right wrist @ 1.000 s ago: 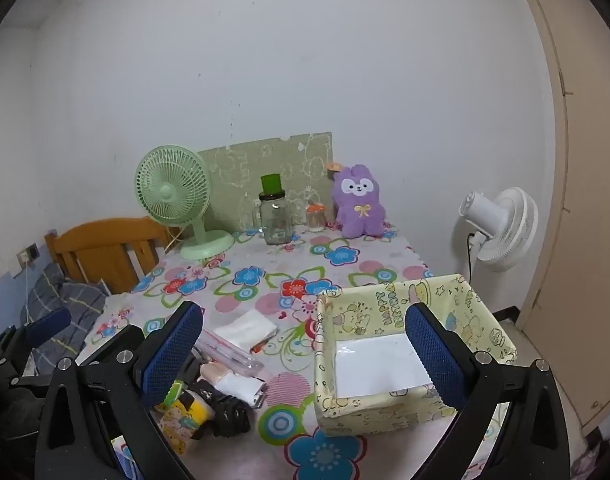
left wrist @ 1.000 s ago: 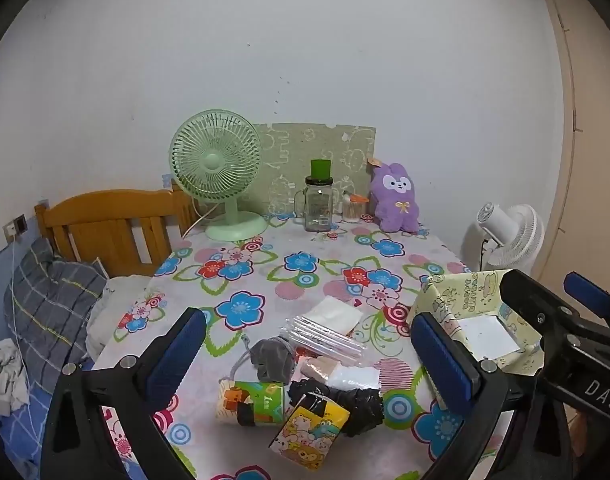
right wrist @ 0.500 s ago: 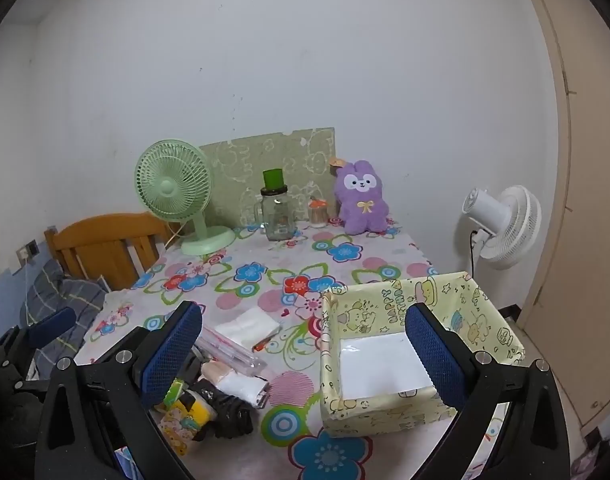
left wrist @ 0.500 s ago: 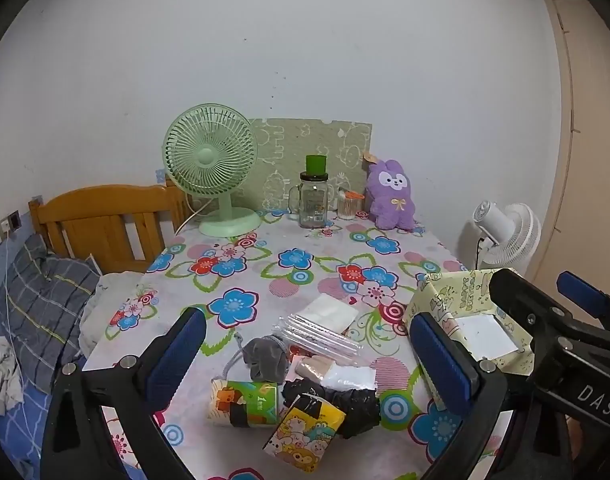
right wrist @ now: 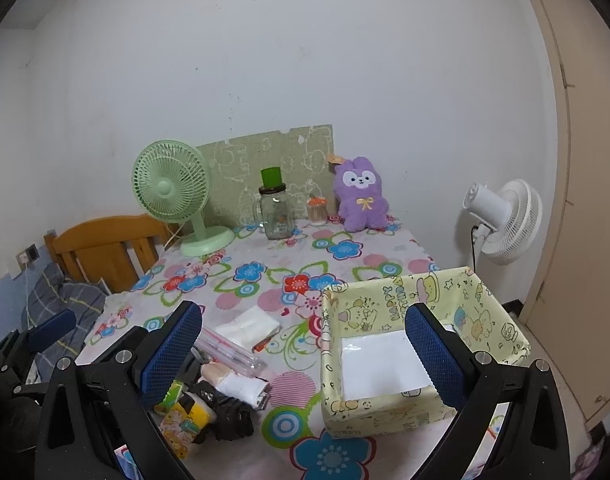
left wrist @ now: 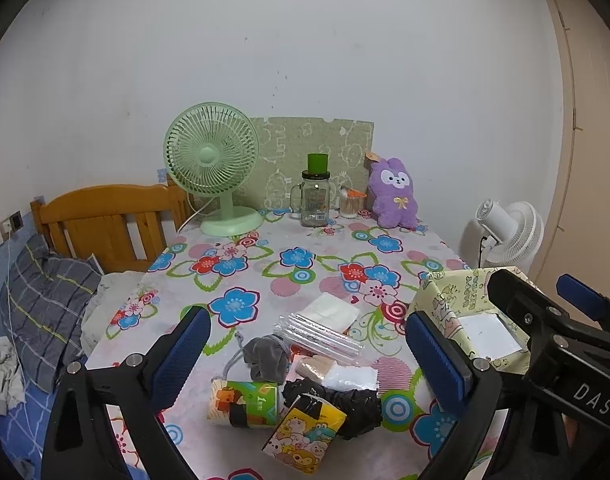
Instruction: Organize soft objects
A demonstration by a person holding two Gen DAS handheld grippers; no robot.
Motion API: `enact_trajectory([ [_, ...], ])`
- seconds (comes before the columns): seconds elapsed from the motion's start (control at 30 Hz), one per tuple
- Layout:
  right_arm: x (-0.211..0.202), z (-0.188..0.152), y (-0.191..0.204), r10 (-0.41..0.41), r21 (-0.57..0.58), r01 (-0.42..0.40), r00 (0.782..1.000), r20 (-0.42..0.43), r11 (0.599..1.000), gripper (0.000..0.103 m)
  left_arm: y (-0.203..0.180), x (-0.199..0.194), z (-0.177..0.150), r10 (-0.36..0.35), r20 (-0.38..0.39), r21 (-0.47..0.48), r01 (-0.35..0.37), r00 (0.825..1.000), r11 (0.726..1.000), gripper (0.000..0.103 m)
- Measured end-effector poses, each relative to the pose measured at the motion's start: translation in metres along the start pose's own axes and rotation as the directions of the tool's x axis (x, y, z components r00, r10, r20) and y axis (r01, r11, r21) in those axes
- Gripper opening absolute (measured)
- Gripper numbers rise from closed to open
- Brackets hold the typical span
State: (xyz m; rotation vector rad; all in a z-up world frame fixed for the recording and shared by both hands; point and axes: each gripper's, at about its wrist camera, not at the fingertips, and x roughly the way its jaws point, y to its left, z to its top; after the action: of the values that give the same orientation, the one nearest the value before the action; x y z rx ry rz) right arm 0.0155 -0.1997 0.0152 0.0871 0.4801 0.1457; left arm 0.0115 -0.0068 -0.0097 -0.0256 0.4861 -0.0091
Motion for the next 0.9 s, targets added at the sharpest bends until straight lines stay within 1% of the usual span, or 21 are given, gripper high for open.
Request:
enact_trajectory([
  [0.9, -0.0034, 0.0010, -0.0010, -0.006, 0.003, 0.006, 1.000, 0.006, 1.000, 0.102, -0.0012, -0.0006, -0.0001, -0.003, 0.005, 0.002, 0.003, 1.000, 1.000, 0.098],
])
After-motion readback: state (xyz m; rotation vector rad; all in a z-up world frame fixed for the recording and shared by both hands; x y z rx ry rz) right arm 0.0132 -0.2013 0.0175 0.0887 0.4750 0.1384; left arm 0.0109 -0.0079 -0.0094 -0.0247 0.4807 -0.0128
